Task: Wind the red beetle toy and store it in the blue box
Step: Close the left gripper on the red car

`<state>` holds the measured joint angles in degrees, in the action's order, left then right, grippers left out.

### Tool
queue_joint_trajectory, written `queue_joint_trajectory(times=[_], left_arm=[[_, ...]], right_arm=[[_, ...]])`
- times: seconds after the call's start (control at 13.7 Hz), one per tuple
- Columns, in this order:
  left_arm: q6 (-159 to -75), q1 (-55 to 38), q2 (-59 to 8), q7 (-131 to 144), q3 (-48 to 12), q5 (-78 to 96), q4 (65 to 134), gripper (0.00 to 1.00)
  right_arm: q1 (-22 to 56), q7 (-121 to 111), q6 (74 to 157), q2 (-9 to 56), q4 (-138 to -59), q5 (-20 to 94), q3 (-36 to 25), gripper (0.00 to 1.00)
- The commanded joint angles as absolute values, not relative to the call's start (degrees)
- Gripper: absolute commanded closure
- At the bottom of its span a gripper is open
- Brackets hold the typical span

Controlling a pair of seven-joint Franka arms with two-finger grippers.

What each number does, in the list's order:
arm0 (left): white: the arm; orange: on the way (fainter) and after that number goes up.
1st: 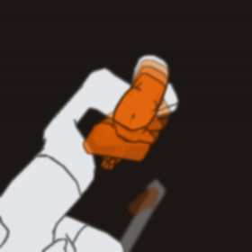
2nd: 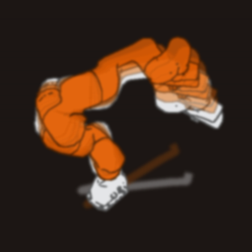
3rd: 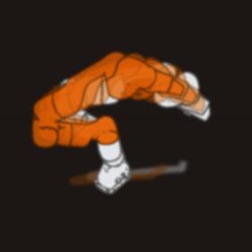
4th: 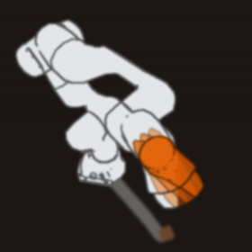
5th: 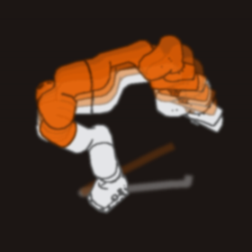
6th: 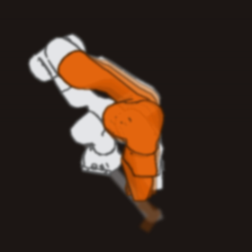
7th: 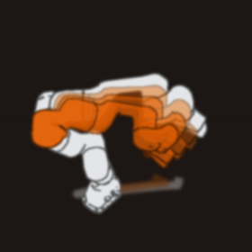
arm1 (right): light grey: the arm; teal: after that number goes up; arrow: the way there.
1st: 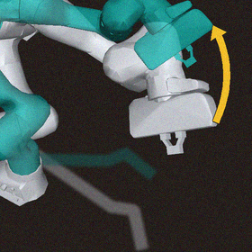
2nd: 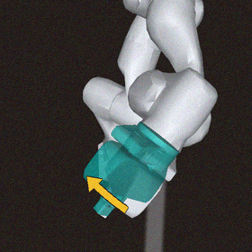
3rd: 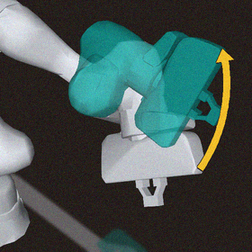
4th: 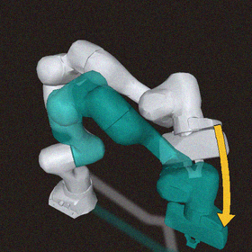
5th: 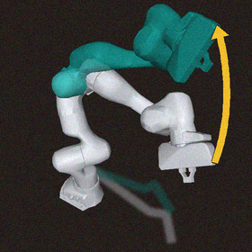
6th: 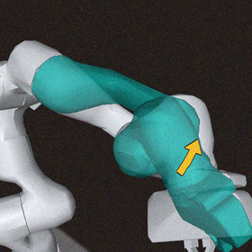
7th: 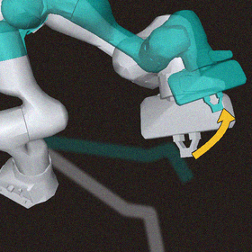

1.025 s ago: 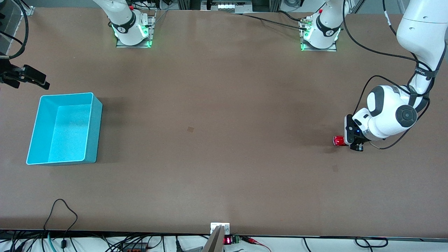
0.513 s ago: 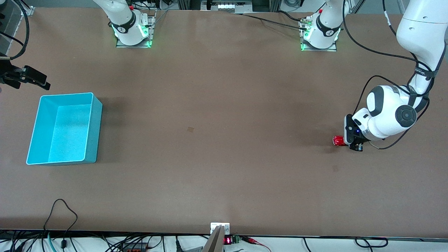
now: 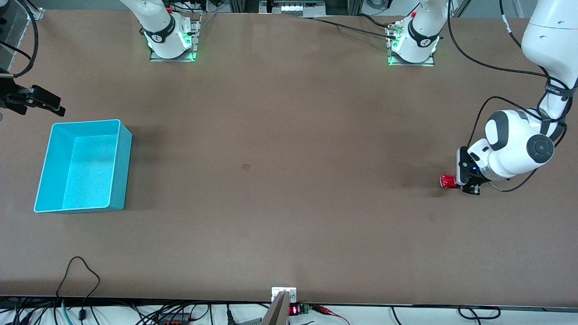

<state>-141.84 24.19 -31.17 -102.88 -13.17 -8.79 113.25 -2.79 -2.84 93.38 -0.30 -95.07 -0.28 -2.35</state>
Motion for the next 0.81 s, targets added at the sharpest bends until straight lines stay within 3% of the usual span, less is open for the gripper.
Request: queue_joint_trajectory(times=[0.0, 0.73], left_arm=[[-142.0, 27.3, -33.5, -106.6, -13.4, -9.4, 111.8, 0.76], [-142.1, 32.5, -37.5, -111.4, -13.4, -9.4, 106.6, 0.76]], right_arm=[[-2.8, -2.5, 94.0, -0.2, -94.7, -0.1, -2.3, 0.0], [-2.9, -1.8, 96.5, -0.2, -94.9, -0.2, -2.3, 0.0]])
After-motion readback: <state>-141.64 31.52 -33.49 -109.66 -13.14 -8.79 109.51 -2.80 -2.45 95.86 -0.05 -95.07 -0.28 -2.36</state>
